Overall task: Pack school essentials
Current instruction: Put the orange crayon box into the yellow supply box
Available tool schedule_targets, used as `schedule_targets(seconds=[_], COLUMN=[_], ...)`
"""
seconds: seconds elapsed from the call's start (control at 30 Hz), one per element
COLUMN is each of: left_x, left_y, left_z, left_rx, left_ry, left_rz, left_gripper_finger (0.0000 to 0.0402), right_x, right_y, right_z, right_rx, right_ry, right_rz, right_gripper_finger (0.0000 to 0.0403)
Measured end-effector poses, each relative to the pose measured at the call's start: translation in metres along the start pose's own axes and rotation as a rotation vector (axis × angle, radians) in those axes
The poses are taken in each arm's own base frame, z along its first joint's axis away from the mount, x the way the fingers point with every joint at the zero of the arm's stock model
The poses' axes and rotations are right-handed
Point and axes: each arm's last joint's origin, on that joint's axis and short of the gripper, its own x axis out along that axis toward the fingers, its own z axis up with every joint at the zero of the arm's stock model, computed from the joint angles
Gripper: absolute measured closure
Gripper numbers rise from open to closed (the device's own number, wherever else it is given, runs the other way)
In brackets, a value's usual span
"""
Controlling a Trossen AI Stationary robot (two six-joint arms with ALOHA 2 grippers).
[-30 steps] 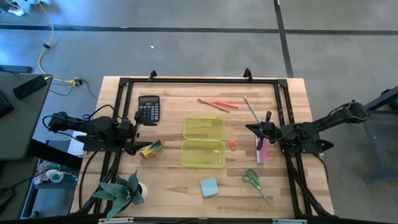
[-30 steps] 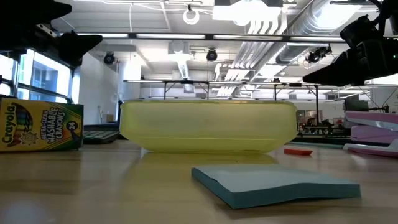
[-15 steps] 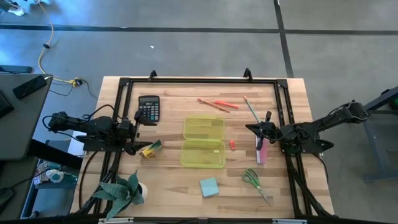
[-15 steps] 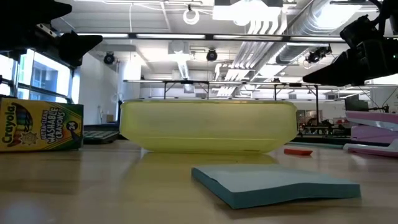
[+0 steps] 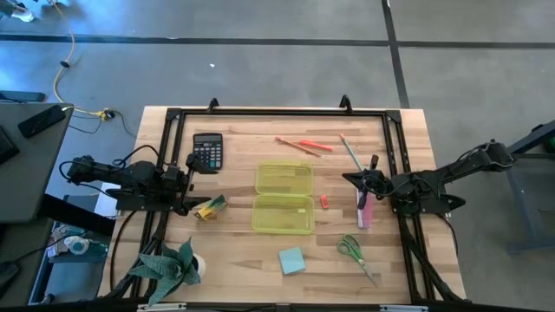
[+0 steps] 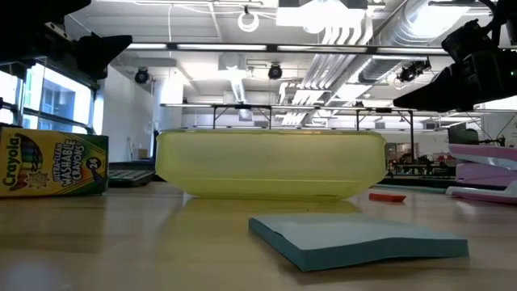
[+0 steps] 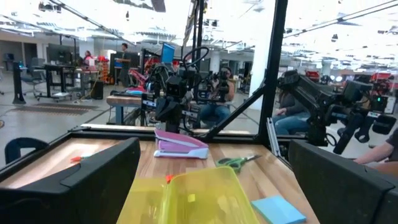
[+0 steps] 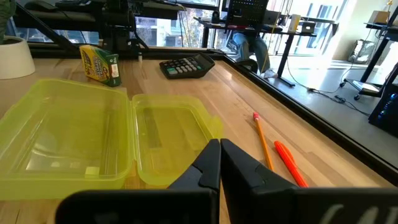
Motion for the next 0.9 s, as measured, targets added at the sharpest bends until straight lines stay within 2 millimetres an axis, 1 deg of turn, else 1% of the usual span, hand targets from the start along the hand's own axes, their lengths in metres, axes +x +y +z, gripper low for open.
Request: schedule_targets(seconds=[0.27,0.43,0.67,0.8,0.9], left_x=[0.000,0.000,0.000,0.000,-0.002], left_y=[-0.001,0.000,0.000,0.000,0.001], left_z=[0.001,0.001,0.001,0.008,0.020], left_rx=[-0.018,-0.027,-0.038,-0.095,-0.112], left_ry=[-0.006,-0.008,-0.010,-0.088,-0.177], left_rz=[-0.033,0.001,0.003,0.009,0.046], left_gripper_finger=[0.0003,0.0003,0.0003,0.0003,0.0003], right_x=[0.000,0.000,0.000,0.000,0.000], right_y=[0.000,0.000,0.000,0.000,0.000], right_z=[0.000,0.000,0.000,0.000,0.000], right_rx=[0.000,0.000,0.000,0.000,0.000], right_ry=[0.000,0.000,0.000,0.000,0.000], right_rz=[0.000,0.000,0.000,0.000,0.000], right_gripper_finger=[0.0403,0.0403,0.0403,0.0403,0.0403])
